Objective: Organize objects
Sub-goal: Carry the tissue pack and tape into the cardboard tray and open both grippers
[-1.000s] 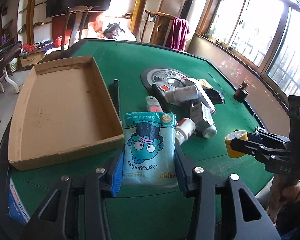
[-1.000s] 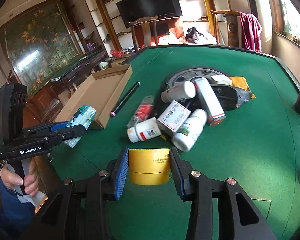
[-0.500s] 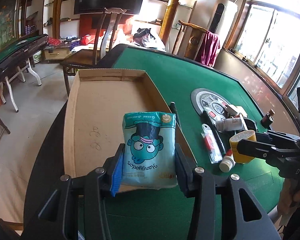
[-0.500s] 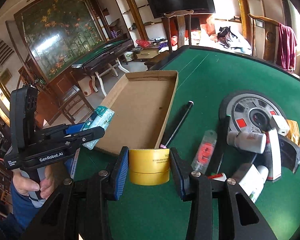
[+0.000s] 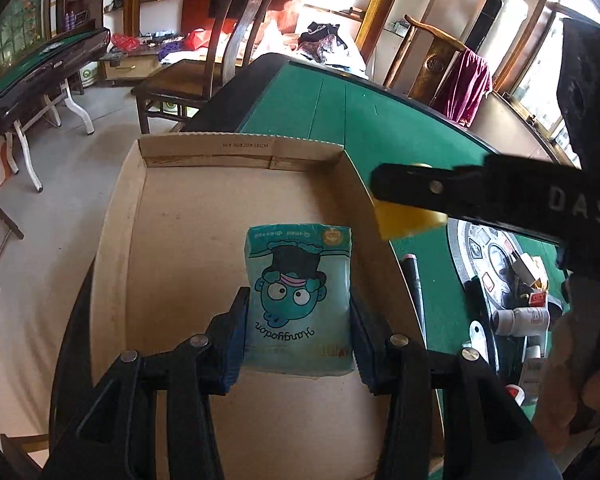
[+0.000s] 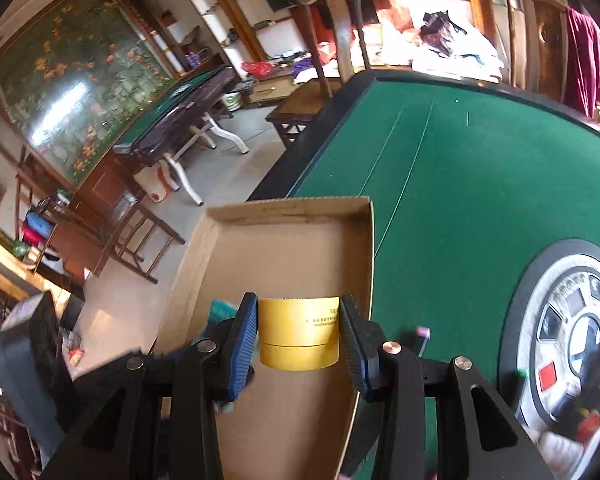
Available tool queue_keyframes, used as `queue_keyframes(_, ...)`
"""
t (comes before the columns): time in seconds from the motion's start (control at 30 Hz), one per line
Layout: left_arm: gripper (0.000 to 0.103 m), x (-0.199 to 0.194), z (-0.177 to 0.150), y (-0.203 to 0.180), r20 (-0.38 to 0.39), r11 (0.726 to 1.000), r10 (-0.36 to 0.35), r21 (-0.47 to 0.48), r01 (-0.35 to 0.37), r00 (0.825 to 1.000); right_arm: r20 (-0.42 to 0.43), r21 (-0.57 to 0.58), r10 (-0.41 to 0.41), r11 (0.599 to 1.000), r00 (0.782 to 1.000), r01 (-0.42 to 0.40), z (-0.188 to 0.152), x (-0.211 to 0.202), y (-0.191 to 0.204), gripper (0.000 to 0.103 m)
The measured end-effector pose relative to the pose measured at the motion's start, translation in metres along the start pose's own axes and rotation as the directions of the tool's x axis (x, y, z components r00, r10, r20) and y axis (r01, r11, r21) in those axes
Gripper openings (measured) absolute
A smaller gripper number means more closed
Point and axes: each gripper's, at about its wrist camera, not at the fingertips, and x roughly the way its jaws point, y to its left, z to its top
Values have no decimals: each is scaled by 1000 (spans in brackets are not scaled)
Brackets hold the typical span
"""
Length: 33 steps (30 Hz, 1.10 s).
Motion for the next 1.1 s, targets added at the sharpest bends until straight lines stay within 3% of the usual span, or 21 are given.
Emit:
queue_keyframes(0.3, 46, 35, 14, -6, -28, 998, -23, -55, 21, 999, -42, 62, -19, 998, 999, 22, 36, 65, -14, 44)
queue_keyframes(0.6, 49, 51, 14, -11, -35, 997, -20, -73, 17, 999, -62, 11, -42, 999, 997, 42, 48, 84, -16, 44)
queue_keyframes(0.7, 52, 49, 13, -11, -32, 997, -37, -76, 34, 999, -44, -10, -52, 999, 998, 52, 49, 83, -19, 44)
queue_keyframes(0.8, 69, 47, 12, -10, -31, 995, -42, -93, 39, 999, -22, 4, -30, 1000, 999, 30, 46, 75, -21, 45)
queue_keyframes(1.1, 70, 8, 0, -16, 39, 993, -85, -76, 87, 996, 44, -2, -2, 1000, 999, 2, 16, 15, -28, 45)
